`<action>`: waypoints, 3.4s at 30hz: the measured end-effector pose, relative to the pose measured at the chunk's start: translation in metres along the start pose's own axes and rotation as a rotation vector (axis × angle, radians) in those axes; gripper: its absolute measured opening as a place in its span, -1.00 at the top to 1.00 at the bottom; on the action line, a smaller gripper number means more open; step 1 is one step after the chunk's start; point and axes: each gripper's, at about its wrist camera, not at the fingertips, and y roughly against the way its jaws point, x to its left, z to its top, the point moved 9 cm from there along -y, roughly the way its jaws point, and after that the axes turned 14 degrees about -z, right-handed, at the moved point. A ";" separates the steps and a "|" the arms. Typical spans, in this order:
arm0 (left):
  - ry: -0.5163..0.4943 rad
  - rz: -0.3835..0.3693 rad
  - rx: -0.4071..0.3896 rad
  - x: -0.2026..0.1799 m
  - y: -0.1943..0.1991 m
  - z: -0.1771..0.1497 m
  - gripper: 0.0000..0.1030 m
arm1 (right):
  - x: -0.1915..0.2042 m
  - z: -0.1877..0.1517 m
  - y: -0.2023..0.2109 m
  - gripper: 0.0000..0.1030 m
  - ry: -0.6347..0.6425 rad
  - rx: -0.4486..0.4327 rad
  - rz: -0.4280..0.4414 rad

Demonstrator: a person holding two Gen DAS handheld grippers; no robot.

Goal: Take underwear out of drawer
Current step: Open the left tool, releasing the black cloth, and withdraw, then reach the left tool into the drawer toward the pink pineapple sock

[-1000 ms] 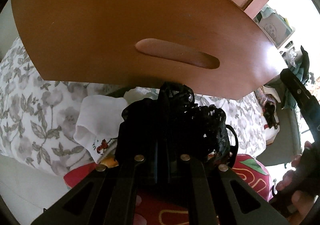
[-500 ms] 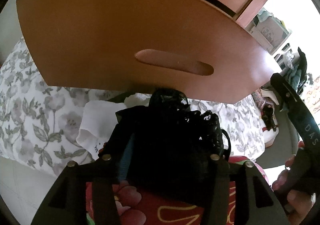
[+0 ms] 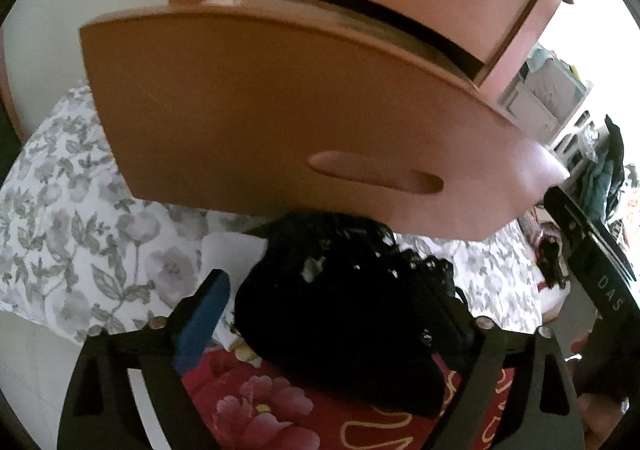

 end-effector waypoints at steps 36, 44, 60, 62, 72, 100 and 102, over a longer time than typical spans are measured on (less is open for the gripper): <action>-0.307 -0.026 -0.243 -0.083 0.076 0.136 -0.97 | -0.005 -0.006 -0.008 -1.00 -0.053 0.043 0.033; -0.371 0.002 -0.211 -0.112 0.065 0.182 -0.97 | -0.008 -0.007 -0.013 -1.00 -0.077 0.071 0.047; -0.252 0.148 0.156 -0.092 -0.022 0.193 -0.97 | -0.010 -0.010 -0.017 -1.00 -0.091 0.099 0.061; -0.234 0.157 0.182 -0.088 -0.031 0.194 -0.97 | -0.010 -0.011 -0.017 -1.00 -0.093 0.102 0.066; -0.172 0.171 0.257 -0.079 -0.070 0.197 -0.97 | -0.010 -0.013 -0.022 -1.00 -0.106 0.126 0.087; -0.110 0.303 0.484 -0.056 -0.159 0.173 -0.96 | -0.007 -0.021 -0.032 -1.00 -0.115 0.183 0.128; -0.107 0.301 0.489 -0.053 -0.163 0.171 -0.95 | -0.007 -0.021 -0.032 -1.00 -0.113 0.185 0.128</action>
